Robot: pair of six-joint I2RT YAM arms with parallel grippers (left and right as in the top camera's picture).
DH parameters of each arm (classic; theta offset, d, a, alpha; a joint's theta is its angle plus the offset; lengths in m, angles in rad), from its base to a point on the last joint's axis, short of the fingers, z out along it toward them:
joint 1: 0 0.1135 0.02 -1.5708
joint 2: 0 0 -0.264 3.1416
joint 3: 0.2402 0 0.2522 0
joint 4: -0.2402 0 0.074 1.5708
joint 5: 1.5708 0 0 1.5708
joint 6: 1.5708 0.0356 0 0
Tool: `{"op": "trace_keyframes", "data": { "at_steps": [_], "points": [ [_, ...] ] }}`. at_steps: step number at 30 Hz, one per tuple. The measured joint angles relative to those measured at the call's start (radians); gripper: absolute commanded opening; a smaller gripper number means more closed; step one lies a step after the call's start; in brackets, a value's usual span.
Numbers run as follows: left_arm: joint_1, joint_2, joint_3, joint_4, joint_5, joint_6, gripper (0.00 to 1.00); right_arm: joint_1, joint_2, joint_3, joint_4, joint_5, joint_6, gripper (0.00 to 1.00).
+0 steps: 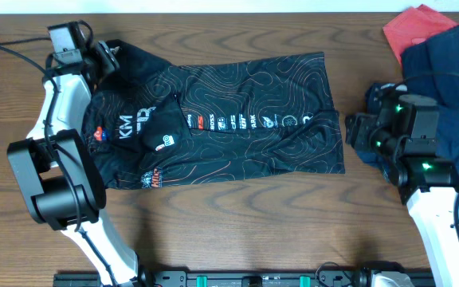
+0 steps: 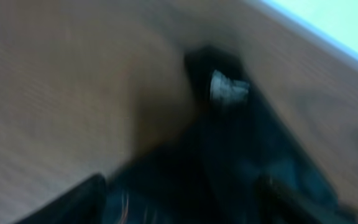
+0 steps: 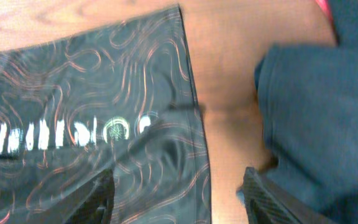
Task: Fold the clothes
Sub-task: 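Reach both grippers to the jersey's left and right side edges and grasp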
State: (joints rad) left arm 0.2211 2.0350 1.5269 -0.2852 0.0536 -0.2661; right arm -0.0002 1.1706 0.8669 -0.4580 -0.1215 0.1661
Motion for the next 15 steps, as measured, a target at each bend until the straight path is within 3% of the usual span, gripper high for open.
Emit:
{"op": "trace_keyframes", "data": {
  "at_steps": [5, 9, 15],
  "points": [
    [-0.018, 0.000, 0.000, -0.075, 0.016, 0.018, 0.79, 0.030, 0.116, 0.059, 0.049, -0.001, -0.035, 0.70],
    [-0.020, 0.000, 0.000, -0.050, 0.019, 0.031, 0.80, 0.088, 0.302, 0.200, 0.051, 0.007, -0.082, 0.84],
    [-0.020, 0.000, 0.000, 0.011, 0.019, 0.035, 0.80, 0.117, 0.573, 0.433, 0.132, 0.043, -0.133, 0.93]
  ]
}}
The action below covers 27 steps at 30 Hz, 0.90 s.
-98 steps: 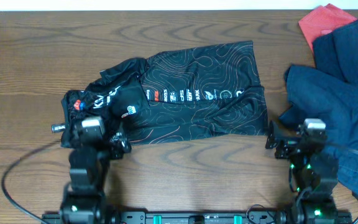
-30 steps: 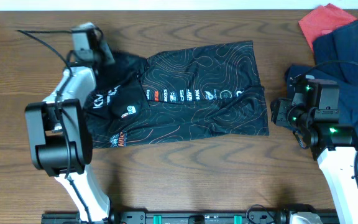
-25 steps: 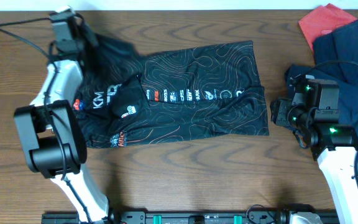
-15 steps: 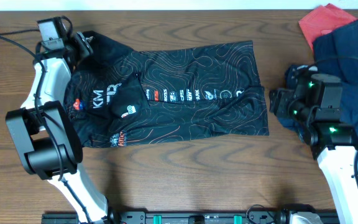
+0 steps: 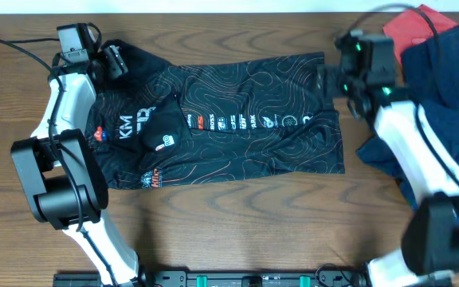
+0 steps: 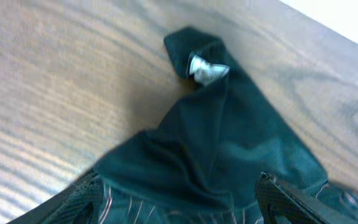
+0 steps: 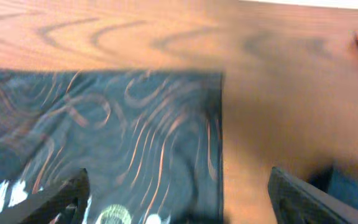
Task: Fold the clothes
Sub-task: 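Reach both grippers to the jersey's left and right side edges and grasp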
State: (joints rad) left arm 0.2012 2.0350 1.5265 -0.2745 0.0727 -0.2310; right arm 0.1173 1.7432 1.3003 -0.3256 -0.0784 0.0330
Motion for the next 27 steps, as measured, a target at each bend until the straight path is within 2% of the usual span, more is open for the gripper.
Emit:
{"op": "trace_keyframes", "data": {
  "at_steps": [6, 11, 27],
  "points": [
    [0.000, 0.028, 0.000, 0.069, 0.003, 0.000, 0.81, 0.000, 0.253, 0.152, 0.111, 0.035, -0.027, 0.99],
    [0.000, 0.121, 0.000, 0.111, 0.029, 0.000, 0.81, 0.000, 0.425, 0.232, 0.153, 0.055, -0.035, 0.99],
    [-0.010, 0.222, 0.000, 0.270, 0.049, 0.000, 0.80, 0.000, 0.574, 0.271, 0.287, 0.074, -0.034, 0.99]
  ]
}}
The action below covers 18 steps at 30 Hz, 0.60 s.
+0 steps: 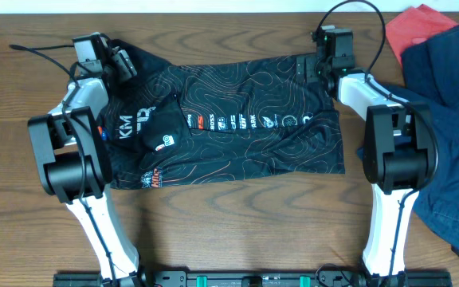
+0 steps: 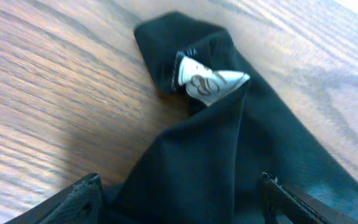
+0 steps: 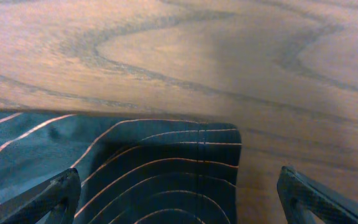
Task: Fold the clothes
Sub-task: 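Reach both grippers to the jersey's left and right side edges and grasp, then fold the jersey's top half down toward the bottom edge with both grippers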
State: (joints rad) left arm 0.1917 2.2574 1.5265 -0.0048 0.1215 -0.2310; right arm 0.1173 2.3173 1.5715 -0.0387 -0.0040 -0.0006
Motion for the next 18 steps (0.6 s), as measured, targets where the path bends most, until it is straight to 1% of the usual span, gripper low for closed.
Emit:
{"op": "trace_keyframes", "data": {
  "at_steps": [3, 5, 12, 14, 18],
  "points": [
    [-0.007, 0.010, 0.000, 0.007, 0.000, 0.002, 0.73, 0.000, 0.011, 0.000, 0.019, 0.000, 0.004, 0.99],
    [-0.011, 0.011, 0.000, 0.009, 0.000, 0.002, 0.64, 0.000, 0.013, 0.000, 0.035, 0.000, 0.006, 0.99],
    [-0.015, 0.014, 0.000, 0.018, 0.003, 0.002, 0.11, 0.000, 0.014, 0.000, 0.073, -0.003, 0.013, 0.96],
    [-0.015, 0.014, 0.000, 0.018, 0.003, 0.009, 0.06, 0.000, 0.016, 0.000, 0.077, -0.003, 0.015, 0.95],
    [-0.015, 0.014, 0.000, 0.016, 0.003, 0.010, 0.06, 0.003, 0.033, 0.000, 0.107, -0.003, 0.021, 0.94]
  ]
}}
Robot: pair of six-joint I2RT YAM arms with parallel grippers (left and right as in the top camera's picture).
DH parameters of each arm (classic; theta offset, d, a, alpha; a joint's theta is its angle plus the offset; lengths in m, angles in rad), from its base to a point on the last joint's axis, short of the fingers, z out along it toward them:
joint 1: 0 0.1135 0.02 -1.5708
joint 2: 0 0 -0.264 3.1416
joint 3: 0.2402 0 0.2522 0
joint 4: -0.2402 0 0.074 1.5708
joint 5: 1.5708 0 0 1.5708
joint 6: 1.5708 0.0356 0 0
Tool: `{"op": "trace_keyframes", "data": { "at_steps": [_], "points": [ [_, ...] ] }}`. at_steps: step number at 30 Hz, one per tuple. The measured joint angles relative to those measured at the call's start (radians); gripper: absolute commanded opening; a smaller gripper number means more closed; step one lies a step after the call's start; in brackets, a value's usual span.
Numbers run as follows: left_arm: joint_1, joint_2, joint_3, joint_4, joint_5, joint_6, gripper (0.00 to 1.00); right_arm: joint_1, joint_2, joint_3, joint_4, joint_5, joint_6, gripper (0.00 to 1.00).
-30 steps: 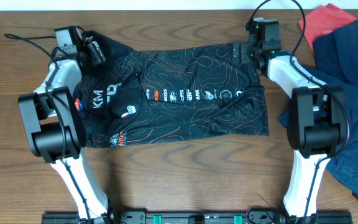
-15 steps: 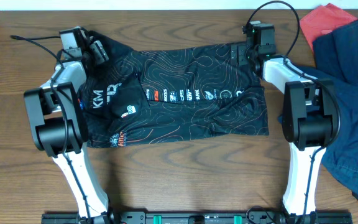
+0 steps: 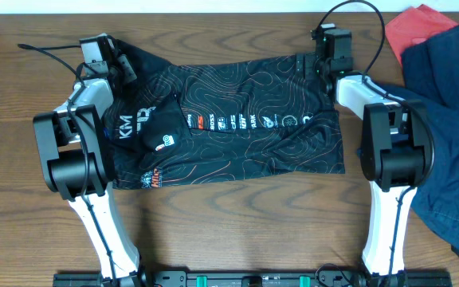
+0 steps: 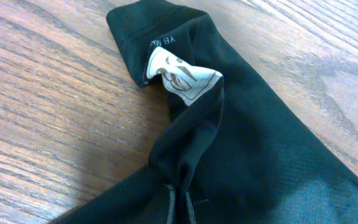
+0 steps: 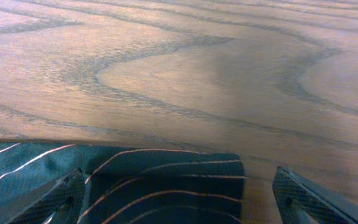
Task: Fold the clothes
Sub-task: 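Fold the jersey's top half down toward the bottom edge with both grippers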
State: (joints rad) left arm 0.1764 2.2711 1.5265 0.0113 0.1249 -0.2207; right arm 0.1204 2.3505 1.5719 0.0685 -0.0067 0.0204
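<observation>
A black jersey (image 3: 229, 119) with thin contour lines and white logos lies spread flat on the wooden table, collar to the left. My left gripper (image 3: 120, 65) is at its far left corner and is shut on a fold of the black fabric (image 4: 229, 155), just below the white neck label (image 4: 182, 74). At the jersey's far right corner is my right gripper (image 3: 315, 67). It stands open, and the striped hem corner (image 5: 166, 186) lies between its fingers (image 5: 67, 196) on the table.
A navy garment (image 3: 449, 127) is heaped at the right side, with a red cloth (image 3: 413, 24) behind it. The table's far edge (image 3: 213, 11) runs just behind both grippers.
My left gripper, open around the collar fabric before, is now shut on it. The right gripper has stayed open over the hem corner, with almost no change.
First my left gripper was open near the collar, and the right one was by the jersey's right hem, next to the navy heap. Then the right gripper was at the far right corner. Both then stood open at the far corners, and now the left has shut.
</observation>
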Motion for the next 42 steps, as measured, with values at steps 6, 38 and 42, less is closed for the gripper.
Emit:
{"op": "trace_keyframes", "data": {
  "at_steps": [6, 38, 42],
  "points": [
    [0.000, 0.000, 0.000, -0.022, 0.000, 0.000, 0.06, 0.001, 0.032, 0.003, 0.056, -0.003, 0.022, 0.85],
    [0.000, -0.365, 0.000, -0.555, 0.056, -0.001, 0.06, -0.003, -0.290, 0.016, -0.575, 0.147, 0.114, 0.02],
    [0.000, -0.440, 0.000, -0.708, 0.056, -0.001, 0.06, -0.003, -0.391, 0.017, -0.742, 0.174, 0.114, 0.02]
  ]
}}
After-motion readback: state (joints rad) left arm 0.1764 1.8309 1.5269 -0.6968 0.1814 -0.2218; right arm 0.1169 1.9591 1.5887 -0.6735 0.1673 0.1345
